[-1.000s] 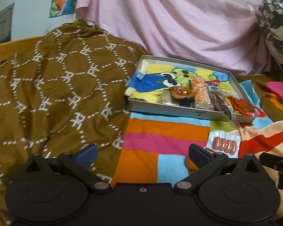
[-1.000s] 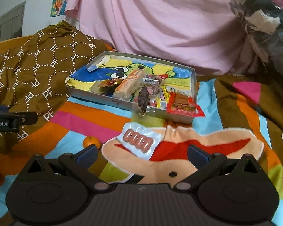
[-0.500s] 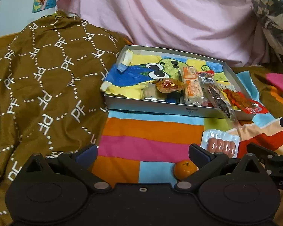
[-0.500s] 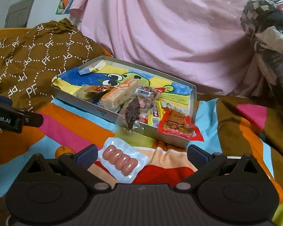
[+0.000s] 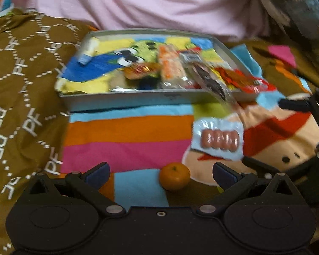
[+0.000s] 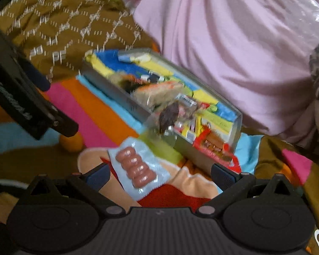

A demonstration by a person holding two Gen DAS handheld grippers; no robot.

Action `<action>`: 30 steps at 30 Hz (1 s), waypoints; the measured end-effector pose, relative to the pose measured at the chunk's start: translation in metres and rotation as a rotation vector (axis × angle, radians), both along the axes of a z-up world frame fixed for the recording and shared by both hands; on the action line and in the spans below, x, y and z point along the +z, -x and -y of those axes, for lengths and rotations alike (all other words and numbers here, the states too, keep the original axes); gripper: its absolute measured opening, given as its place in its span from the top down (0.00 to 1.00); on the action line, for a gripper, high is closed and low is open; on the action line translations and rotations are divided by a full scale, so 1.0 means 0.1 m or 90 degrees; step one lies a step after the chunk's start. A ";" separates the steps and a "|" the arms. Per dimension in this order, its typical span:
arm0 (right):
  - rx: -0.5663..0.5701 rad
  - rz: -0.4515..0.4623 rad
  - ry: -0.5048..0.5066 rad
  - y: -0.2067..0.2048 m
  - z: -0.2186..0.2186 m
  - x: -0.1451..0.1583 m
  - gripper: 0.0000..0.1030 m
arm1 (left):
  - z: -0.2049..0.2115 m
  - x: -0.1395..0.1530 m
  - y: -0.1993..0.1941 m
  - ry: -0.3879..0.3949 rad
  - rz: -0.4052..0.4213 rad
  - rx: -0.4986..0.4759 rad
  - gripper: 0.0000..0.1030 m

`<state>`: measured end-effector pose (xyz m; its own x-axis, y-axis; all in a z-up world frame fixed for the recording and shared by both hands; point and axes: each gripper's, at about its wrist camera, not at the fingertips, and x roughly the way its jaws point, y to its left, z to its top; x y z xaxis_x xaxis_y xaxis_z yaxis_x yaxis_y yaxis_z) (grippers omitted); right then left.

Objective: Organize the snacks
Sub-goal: 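Grasp the small orange with the left tool while the right tool grasps the sausage pack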

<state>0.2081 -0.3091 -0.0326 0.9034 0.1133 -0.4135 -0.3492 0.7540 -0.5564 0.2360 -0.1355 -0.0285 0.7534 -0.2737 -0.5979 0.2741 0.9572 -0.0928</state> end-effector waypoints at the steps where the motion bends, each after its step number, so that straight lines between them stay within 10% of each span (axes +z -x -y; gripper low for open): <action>1: 0.001 -0.005 0.004 -0.03 0.00 -0.03 0.00 | 0.01 -0.02 -0.01 -0.004 -0.002 -0.006 0.01; 11: 0.057 -0.017 0.062 -0.18 -0.10 -0.30 0.04 | 0.02 -0.13 -0.11 -0.025 -0.016 -0.018 0.09; 22: 0.087 -0.013 0.064 -0.38 -0.14 -0.36 0.13 | 0.12 -0.21 -0.15 -0.037 -0.040 -0.075 0.50; 30: 0.082 -0.068 0.001 -0.52 -0.02 -0.35 0.14 | 0.17 -0.23 -0.20 -0.038 -0.041 -0.062 0.61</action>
<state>0.2605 -0.3068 -0.0671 0.8319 0.2247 -0.5074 -0.5008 0.6980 -0.5120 0.2565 -0.1523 -0.0519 0.6850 -0.3056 -0.6613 0.3607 0.9310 -0.0566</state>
